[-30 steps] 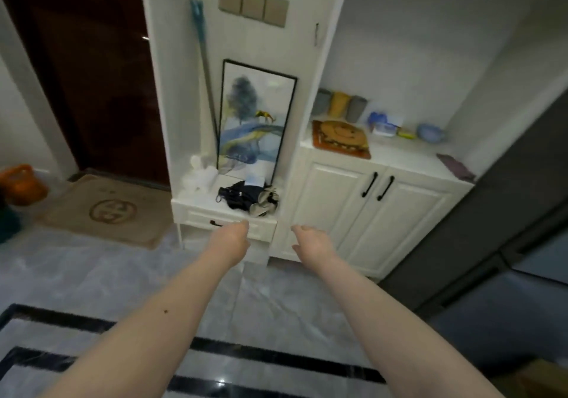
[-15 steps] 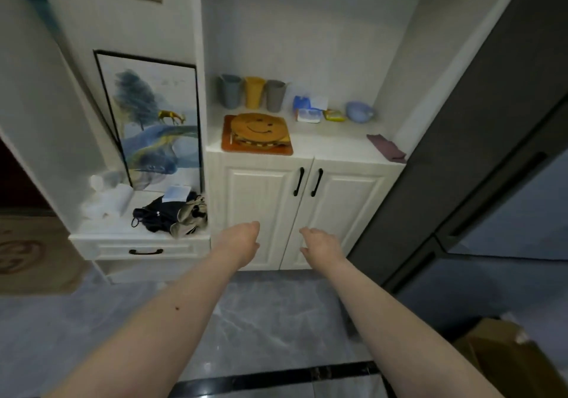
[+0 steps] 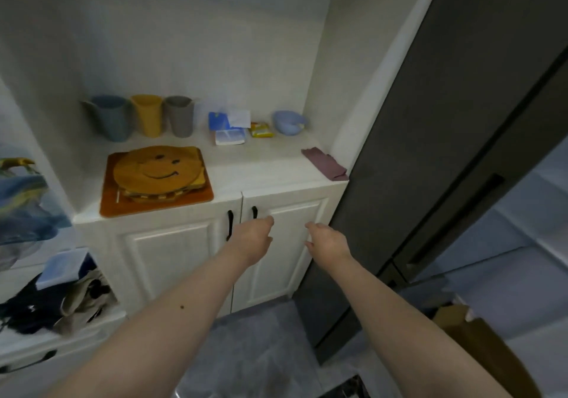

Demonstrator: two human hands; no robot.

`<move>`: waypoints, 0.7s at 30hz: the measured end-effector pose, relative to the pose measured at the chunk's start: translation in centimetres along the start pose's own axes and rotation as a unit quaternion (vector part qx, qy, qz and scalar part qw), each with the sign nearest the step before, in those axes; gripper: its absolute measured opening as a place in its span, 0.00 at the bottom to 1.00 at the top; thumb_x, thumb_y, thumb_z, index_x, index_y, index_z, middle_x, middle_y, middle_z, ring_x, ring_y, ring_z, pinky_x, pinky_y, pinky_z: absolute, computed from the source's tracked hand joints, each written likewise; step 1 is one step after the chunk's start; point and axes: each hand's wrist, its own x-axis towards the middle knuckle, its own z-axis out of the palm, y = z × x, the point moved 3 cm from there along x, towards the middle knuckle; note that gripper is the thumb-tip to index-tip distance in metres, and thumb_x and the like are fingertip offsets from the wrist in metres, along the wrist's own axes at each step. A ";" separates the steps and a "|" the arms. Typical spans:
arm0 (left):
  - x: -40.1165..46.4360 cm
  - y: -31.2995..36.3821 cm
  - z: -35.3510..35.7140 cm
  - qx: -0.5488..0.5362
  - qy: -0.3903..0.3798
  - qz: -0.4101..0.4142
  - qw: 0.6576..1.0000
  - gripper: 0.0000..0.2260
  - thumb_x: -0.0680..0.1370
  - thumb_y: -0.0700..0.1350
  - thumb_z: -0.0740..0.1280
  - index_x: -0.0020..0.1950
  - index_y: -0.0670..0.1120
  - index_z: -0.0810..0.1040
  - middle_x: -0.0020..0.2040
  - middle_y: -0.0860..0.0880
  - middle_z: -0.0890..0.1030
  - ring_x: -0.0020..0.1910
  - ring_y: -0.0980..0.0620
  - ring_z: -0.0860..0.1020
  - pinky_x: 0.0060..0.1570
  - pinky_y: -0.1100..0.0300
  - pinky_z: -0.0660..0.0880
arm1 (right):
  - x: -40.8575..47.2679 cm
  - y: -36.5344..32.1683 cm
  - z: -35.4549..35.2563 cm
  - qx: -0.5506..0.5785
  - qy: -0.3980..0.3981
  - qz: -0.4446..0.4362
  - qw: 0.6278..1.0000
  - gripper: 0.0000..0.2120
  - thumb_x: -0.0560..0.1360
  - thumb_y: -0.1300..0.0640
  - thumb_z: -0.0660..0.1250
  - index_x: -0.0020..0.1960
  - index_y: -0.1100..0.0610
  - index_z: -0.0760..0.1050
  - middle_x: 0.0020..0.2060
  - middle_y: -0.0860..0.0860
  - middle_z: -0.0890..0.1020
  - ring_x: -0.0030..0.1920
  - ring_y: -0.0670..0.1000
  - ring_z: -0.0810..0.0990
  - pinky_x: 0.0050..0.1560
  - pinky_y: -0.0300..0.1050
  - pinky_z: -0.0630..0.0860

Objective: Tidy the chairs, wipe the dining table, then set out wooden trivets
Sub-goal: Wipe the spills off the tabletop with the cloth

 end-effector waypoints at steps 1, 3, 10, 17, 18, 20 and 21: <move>1.9 0.1 -0.3 0.004 0.000 0.016 1.000 0.16 0.81 0.46 0.58 0.68 0.43 0.66 0.61 0.42 0.76 0.58 0.43 0.76 0.53 0.52 0.74 | 1.3 0.6 -0.5 0.001 0.007 0.013 1.000 0.20 0.81 0.55 0.59 0.71 0.57 0.64 0.65 0.55 0.73 0.63 0.56 0.73 0.58 0.48 0.71; 5.9 0.4 -1.0 0.011 0.002 0.050 0.999 0.16 0.81 0.46 0.59 0.68 0.44 0.66 0.62 0.43 0.76 0.59 0.43 0.75 0.53 0.53 0.72 | 3.9 1.7 -1.5 0.006 0.018 0.038 0.999 0.20 0.81 0.55 0.59 0.71 0.57 0.64 0.64 0.55 0.74 0.63 0.56 0.73 0.58 0.49 0.71; 16.9 2.8 -1.7 -0.028 0.014 0.121 0.992 0.15 0.80 0.44 0.60 0.66 0.43 0.68 0.61 0.43 0.76 0.59 0.45 0.75 0.54 0.55 0.72 | 10.7 6.4 -3.5 0.049 0.065 0.103 0.991 0.19 0.81 0.55 0.58 0.71 0.57 0.64 0.64 0.55 0.74 0.63 0.55 0.73 0.58 0.47 0.70; 25.4 4.7 -0.8 -0.009 0.002 0.110 0.994 0.16 0.79 0.41 0.59 0.68 0.43 0.68 0.64 0.43 0.74 0.62 0.45 0.72 0.57 0.54 0.71 | 16.9 11.2 -3.4 0.092 0.088 0.116 0.985 0.14 0.79 0.56 0.60 0.64 0.58 0.70 0.60 0.56 0.75 0.59 0.56 0.74 0.53 0.48 0.72; 26.5 5.0 -0.5 0.003 -0.001 0.107 0.994 0.16 0.79 0.40 0.59 0.67 0.43 0.68 0.64 0.43 0.73 0.62 0.45 0.71 0.57 0.54 0.71 | 17.8 11.7 -3.3 0.092 0.087 0.109 0.986 0.14 0.79 0.57 0.60 0.63 0.58 0.70 0.60 0.55 0.75 0.59 0.56 0.74 0.53 0.48 0.72; 28.6 5.6 -0.1 0.022 -0.010 0.105 0.994 0.17 0.78 0.37 0.59 0.67 0.43 0.68 0.65 0.43 0.72 0.63 0.45 0.69 0.58 0.53 0.71 | 19.5 12.9 -3.1 0.086 0.077 0.090 0.989 0.14 0.79 0.56 0.60 0.64 0.58 0.70 0.59 0.55 0.76 0.59 0.55 0.74 0.53 0.48 0.72; 29.6 5.8 0.1 0.028 -0.011 0.106 0.994 0.18 0.78 0.36 0.59 0.68 0.44 0.68 0.65 0.44 0.72 0.64 0.46 0.68 0.59 0.53 0.70 | 20.2 13.4 -3.0 0.084 0.072 0.080 0.991 0.15 0.79 0.56 0.60 0.64 0.58 0.70 0.59 0.55 0.76 0.60 0.55 0.74 0.53 0.48 0.72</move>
